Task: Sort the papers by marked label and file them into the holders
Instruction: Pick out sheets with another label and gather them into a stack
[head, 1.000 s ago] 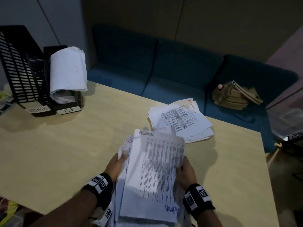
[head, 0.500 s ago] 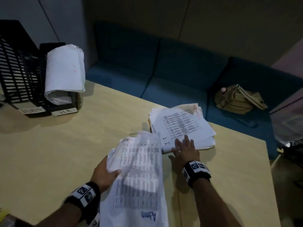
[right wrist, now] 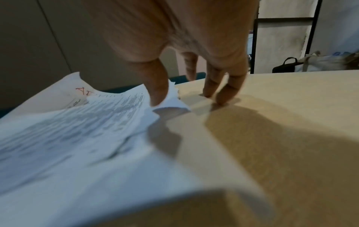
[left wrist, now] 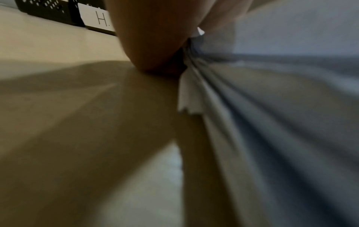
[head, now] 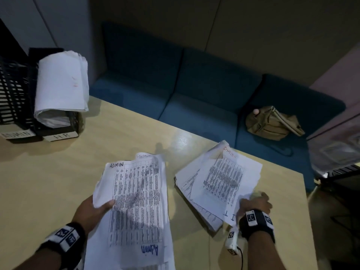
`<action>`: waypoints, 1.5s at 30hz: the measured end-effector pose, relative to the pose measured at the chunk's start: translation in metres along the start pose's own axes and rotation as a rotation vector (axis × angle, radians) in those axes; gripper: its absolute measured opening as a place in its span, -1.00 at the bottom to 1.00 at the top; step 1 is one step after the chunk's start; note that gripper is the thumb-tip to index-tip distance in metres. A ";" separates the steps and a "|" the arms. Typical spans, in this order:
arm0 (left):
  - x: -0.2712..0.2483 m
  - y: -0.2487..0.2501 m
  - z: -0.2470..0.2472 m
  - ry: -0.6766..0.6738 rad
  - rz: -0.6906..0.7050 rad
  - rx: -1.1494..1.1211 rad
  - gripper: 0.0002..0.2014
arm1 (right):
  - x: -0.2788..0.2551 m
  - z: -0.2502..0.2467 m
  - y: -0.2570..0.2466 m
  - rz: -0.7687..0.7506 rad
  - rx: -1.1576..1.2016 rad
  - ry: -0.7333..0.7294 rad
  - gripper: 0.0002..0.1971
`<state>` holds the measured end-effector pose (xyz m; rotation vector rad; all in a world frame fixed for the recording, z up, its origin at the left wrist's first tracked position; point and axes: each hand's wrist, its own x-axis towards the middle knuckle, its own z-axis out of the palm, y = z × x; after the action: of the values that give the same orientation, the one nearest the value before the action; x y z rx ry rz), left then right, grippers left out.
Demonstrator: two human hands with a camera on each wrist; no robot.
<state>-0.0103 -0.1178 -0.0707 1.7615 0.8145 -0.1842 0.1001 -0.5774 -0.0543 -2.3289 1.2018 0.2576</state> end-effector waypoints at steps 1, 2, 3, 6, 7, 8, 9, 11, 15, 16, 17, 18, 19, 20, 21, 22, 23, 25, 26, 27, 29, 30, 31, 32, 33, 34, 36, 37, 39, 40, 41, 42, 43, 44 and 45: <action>0.000 0.001 0.000 -0.008 -0.002 0.006 -0.26 | -0.004 0.001 -0.004 0.029 -0.010 0.030 -0.18; 0.001 0.002 0.000 -0.023 -0.005 0.011 -0.26 | -0.012 0.004 -0.010 0.027 -0.020 0.043 -0.12; 0.002 0.003 0.000 -0.040 -0.007 0.021 -0.25 | -0.019 0.009 -0.014 0.009 -0.007 0.035 -0.06; 0.004 0.002 -0.003 -0.102 -0.016 0.014 -0.17 | -0.032 0.024 -0.022 0.020 0.136 -0.059 -0.06; 0.004 0.003 -0.003 -0.120 -0.040 -0.044 -0.18 | -0.032 0.025 -0.021 0.030 0.172 -0.086 -0.15; 0.002 0.004 -0.003 -0.132 -0.082 -0.127 -0.21 | -0.033 0.025 -0.018 0.025 0.178 -0.108 -0.26; 0.001 0.005 -0.003 -0.143 -0.123 -0.198 -0.27 | -0.032 0.025 -0.014 0.009 0.160 -0.124 -0.39; -0.003 0.009 -0.002 -0.156 -0.138 -0.268 -0.36 | -0.036 0.024 -0.006 -0.048 0.079 -0.144 -0.64; -0.007 0.004 0.002 -0.086 -0.064 -0.111 -0.39 | -0.047 0.013 0.004 -0.148 0.125 -0.071 -0.83; -0.008 0.003 0.003 -0.067 -0.055 -0.076 -0.46 | -0.047 0.009 0.008 -0.171 0.157 -0.072 -0.86; -0.010 0.004 0.004 -0.057 -0.050 -0.074 -0.52 | -0.048 0.004 0.012 -0.201 0.167 -0.075 -0.84; -0.012 0.005 0.005 -0.048 -0.042 -0.082 -0.55 | -0.049 -0.003 0.018 -0.229 0.157 -0.077 -0.84; -0.014 0.006 0.005 -0.040 -0.030 -0.088 -0.56 | -0.050 -0.009 0.024 -0.248 0.156 -0.065 -0.83; -0.017 0.007 0.005 -0.029 -0.031 -0.088 -0.56 | -0.052 -0.016 0.030 -0.234 0.172 -0.061 -0.82; -0.019 0.008 0.004 -0.014 -0.027 -0.090 -0.56 | -0.055 -0.024 0.035 -0.214 0.194 -0.056 -0.78; -0.021 0.006 0.003 0.000 -0.024 -0.092 -0.55 | -0.057 -0.034 0.039 -0.186 0.218 -0.060 -0.73; -0.023 0.006 0.001 0.008 -0.028 -0.095 -0.54 | -0.057 -0.045 0.045 -0.168 0.224 -0.068 -0.69; -0.028 0.006 0.000 0.015 -0.050 -0.130 -0.51 | -0.058 -0.070 0.053 -0.163 0.275 -0.046 -0.67; -0.031 0.008 0.000 0.018 -0.054 -0.147 -0.51 | -0.058 -0.081 0.056 -0.181 0.328 -0.021 -0.66; -0.033 0.009 0.000 0.024 -0.055 -0.156 -0.53 | -0.060 -0.090 0.060 -0.209 0.392 -0.002 -0.66; -0.038 0.012 0.003 0.036 -0.038 -0.170 -0.59 | -0.071 -0.100 0.063 -0.249 0.492 0.011 -0.64; -0.041 0.013 0.005 0.038 -0.028 -0.186 -0.60 | -0.076 -0.099 0.061 -0.270 0.510 0.005 -0.58; -0.044 0.015 0.008 0.041 -0.033 -0.201 -0.60 | -0.083 -0.095 0.057 -0.276 0.505 -0.019 -0.54; -0.045 0.015 0.012 0.040 -0.037 -0.219 -0.60 | -0.092 -0.087 0.049 -0.286 0.489 -0.071 -0.56; -0.047 0.014 0.015 0.038 -0.044 -0.221 -0.61 | -0.103 -0.078 0.042 -0.306 0.471 -0.143 -0.62; -0.048 0.012 0.019 0.029 -0.035 -0.221 -0.64 | -0.115 -0.064 0.033 -0.329 0.462 -0.208 -0.69; -0.049 0.006 0.025 0.006 -0.030 -0.230 -0.72 | -0.146 -0.033 0.018 -0.386 0.421 -0.330 -0.85; -0.051 0.004 0.025 -0.026 -0.041 -0.224 -0.74 | -0.160 -0.016 0.015 -0.422 0.379 -0.395 -0.88; -0.053 0.001 0.023 -0.117 -0.035 -0.132 -0.72 | -0.181 0.015 0.010 -0.468 0.325 -0.508 -0.85; -0.054 -0.001 0.021 -0.153 -0.031 -0.097 -0.72 | -0.190 0.026 0.008 -0.486 0.321 -0.560 -0.81; -0.056 0.000 0.020 -0.166 -0.016 -0.093 -0.74 | -0.198 0.034 0.006 -0.503 0.339 -0.595 -0.77; -0.058 -0.001 0.018 -0.167 0.007 -0.087 -0.78 | -0.205 0.041 0.004 -0.524 0.354 -0.610 -0.76; -0.061 0.000 0.016 -0.161 0.028 -0.073 -0.82 | -0.214 0.044 0.002 -0.551 0.358 -0.610 -0.77; -0.063 0.001 0.016 -0.168 0.050 -0.064 -0.83 | -0.218 0.048 0.002 -0.576 0.342 -0.609 -0.76; -0.064 0.002 0.015 -0.178 0.051 -0.083 -0.82 | -0.223 0.050 0.001 -0.589 0.310 -0.615 -0.75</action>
<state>-0.0527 -0.1586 -0.0419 1.6597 0.6400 -0.2653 -0.0293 -0.3946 -0.0117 -1.9953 0.2242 0.4855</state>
